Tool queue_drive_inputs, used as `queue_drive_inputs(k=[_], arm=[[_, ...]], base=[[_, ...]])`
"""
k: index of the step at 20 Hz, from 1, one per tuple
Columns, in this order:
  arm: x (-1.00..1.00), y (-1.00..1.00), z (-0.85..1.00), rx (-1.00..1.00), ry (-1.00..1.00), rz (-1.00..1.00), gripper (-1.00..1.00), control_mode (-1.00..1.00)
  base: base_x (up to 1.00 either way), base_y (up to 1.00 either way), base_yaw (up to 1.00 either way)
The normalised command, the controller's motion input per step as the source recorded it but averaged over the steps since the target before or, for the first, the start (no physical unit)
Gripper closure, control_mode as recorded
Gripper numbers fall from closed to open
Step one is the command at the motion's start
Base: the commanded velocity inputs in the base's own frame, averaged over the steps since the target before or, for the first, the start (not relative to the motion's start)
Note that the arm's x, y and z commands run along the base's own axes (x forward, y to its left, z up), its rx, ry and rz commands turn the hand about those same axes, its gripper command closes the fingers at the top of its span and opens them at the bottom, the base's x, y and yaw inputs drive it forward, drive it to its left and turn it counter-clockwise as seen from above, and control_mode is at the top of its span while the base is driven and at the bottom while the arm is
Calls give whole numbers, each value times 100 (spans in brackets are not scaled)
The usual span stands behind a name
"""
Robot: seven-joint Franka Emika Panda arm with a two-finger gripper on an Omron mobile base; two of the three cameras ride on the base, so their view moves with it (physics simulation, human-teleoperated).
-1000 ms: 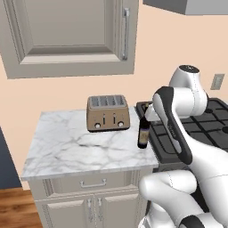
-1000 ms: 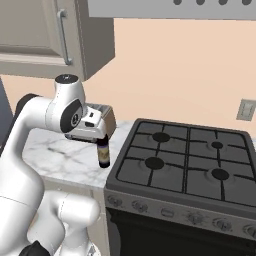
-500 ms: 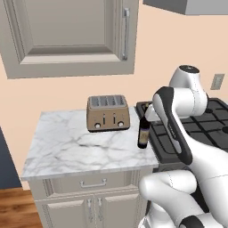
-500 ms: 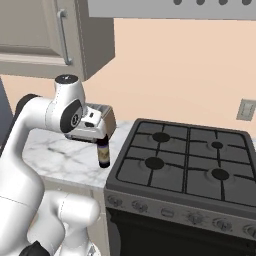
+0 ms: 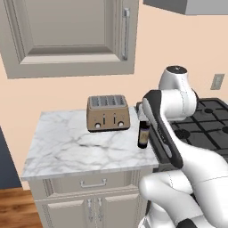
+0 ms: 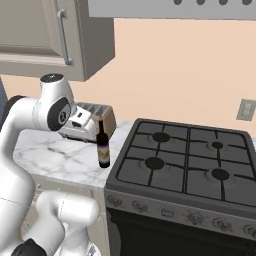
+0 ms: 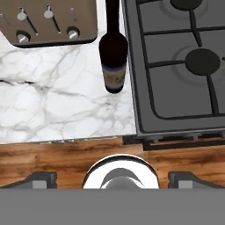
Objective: There is a wine glass and glass cup on the dining counter. Place the wine bottle next to the wine glass and the juice bottle next to the glass cup.
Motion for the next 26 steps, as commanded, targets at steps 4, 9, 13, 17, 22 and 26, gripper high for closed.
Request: queue_drive_inputs(k=[4,9,13,17,22,26], arm=[[0,37,-4,0,-15,-42,-100,-100],[6,30,-19,-2,-32,-39,-100,-100],[2,22,-22,-9,-36,-30,-100,-100],[0,10,-26,-7,-19,-18,-100,-100],[4,12,-28,-13,-7,-26,-100,-100],[15,5,-23,-5,0,-20,-100,-100]], base=[[0,0,0],[0,0,0],[0,0,0],[0,0,0],[0,0,0],[0,0,0]])
